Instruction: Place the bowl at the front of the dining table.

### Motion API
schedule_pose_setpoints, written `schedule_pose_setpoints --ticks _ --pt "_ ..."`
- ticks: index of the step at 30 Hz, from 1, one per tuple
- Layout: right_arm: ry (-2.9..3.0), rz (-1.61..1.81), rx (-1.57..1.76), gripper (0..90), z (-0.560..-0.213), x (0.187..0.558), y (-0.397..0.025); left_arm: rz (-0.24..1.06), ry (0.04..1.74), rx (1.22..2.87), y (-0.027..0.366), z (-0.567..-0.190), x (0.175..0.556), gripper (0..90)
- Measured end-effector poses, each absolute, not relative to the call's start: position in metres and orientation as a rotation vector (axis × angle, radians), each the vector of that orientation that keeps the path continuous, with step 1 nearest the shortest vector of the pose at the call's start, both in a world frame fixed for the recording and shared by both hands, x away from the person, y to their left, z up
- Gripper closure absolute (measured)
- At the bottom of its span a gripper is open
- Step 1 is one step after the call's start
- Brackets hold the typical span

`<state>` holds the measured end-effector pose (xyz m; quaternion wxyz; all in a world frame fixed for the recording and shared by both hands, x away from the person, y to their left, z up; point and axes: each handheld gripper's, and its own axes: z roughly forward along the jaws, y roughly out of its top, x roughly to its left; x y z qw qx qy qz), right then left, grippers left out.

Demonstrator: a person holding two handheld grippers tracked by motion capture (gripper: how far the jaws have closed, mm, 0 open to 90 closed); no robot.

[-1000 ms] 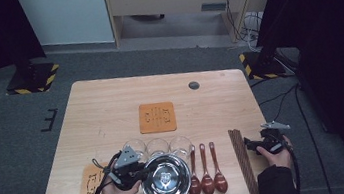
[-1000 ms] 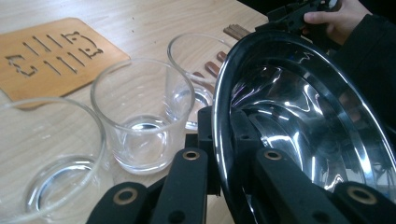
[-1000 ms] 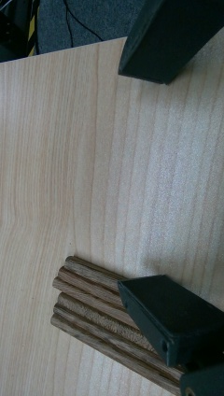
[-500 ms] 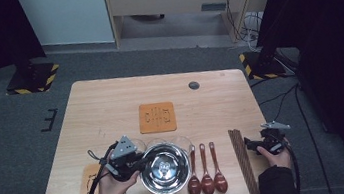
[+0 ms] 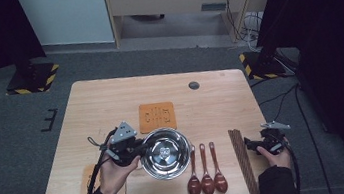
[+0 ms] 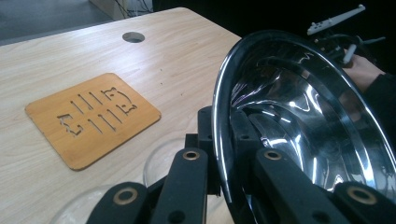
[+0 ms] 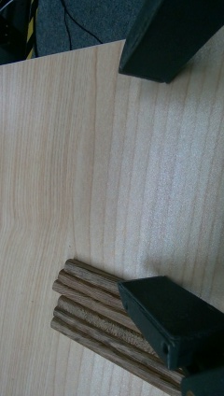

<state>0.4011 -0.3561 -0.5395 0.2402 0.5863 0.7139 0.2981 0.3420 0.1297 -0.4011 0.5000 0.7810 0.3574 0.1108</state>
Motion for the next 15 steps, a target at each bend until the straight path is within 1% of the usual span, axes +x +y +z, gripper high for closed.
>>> schedule_pose_setpoints --ticks 15 --pt "1.954 0.816 1.604 0.6 -0.539 0.401 -0.356 0.291 0.906 1.882 0.128 -0.394 0.373 85.5"
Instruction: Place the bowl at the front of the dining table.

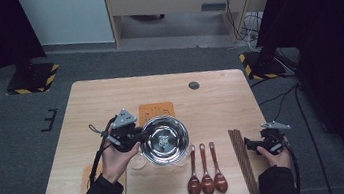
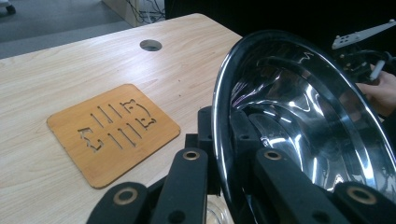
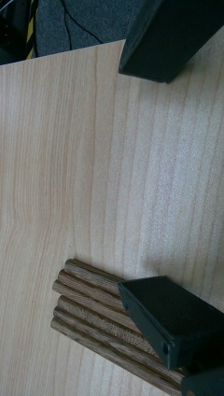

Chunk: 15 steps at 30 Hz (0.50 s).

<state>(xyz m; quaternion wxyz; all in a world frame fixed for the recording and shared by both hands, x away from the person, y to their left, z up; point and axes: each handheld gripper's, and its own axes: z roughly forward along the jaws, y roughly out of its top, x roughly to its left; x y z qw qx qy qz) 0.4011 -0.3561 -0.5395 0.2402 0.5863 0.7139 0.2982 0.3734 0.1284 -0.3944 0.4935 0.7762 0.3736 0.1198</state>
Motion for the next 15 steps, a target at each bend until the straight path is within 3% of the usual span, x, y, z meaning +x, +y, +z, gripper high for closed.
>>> schedule_pose_setpoints --ticks 15 --pt "1.954 0.816 1.604 0.6 -0.539 0.401 -0.356 0.311 0.935 1.901 0.125 -0.391 0.403 85.5"
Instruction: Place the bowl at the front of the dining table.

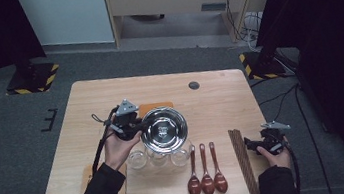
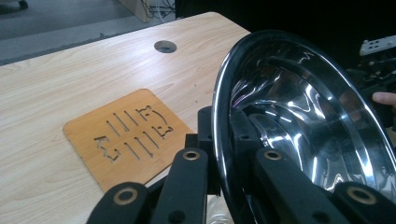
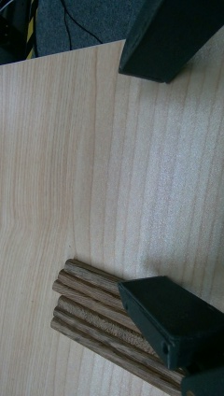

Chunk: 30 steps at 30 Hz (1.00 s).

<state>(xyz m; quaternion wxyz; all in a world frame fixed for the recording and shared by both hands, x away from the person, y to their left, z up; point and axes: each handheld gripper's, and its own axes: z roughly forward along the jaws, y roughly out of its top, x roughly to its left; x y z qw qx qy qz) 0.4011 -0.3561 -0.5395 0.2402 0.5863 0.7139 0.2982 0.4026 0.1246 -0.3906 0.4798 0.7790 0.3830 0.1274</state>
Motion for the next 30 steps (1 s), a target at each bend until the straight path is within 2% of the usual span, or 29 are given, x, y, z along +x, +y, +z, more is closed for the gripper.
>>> schedule_pose_setpoints --ticks 7,30 --pt "1.954 0.816 1.604 0.6 -0.539 0.401 -0.356 0.349 0.949 1.895 0.126 -0.389 0.415 85.6" --pt "1.954 0.815 1.604 0.6 -0.539 0.401 -0.356 0.347 0.983 1.891 0.116 -0.384 0.452 85.6"
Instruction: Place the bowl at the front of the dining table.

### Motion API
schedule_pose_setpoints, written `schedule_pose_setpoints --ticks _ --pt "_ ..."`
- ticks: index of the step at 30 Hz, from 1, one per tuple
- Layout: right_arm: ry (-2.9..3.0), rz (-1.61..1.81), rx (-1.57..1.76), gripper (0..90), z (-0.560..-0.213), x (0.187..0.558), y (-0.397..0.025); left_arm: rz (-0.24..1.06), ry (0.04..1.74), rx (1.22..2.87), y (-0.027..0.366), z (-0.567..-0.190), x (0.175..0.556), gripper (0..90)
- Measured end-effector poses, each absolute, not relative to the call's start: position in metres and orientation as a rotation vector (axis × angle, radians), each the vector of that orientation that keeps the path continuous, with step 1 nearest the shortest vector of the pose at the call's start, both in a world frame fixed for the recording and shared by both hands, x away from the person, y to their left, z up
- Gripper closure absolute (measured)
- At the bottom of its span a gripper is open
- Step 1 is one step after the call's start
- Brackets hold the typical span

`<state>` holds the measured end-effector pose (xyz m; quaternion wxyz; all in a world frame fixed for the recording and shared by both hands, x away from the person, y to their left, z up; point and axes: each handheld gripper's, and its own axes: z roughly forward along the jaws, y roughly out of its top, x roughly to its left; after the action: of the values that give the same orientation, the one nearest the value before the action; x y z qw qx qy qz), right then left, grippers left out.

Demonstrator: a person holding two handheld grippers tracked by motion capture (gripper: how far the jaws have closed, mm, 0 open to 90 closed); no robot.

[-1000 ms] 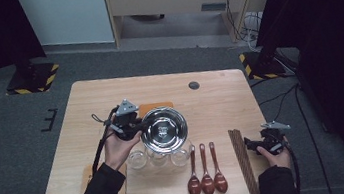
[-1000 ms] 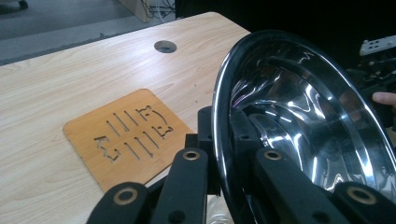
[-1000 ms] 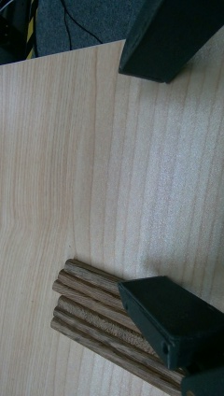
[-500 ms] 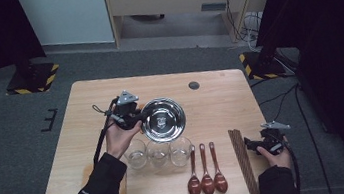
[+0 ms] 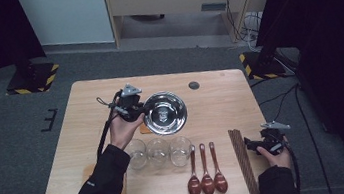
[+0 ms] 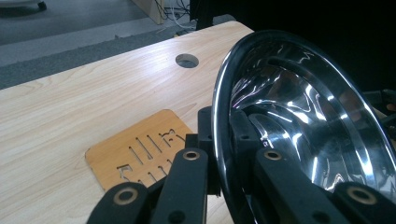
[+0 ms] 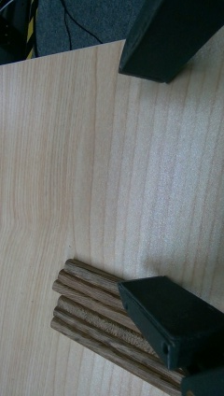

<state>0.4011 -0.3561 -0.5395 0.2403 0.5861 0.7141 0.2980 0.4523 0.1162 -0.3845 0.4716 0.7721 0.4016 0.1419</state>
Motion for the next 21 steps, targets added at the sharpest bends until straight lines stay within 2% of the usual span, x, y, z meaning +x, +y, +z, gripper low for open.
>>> schedule_pose_setpoints --ticks 21 --pt "1.955 0.815 1.601 0.5 -0.54 0.401 -0.356 0.349 1.037 1.899 0.114 -0.381 0.482 85.6"
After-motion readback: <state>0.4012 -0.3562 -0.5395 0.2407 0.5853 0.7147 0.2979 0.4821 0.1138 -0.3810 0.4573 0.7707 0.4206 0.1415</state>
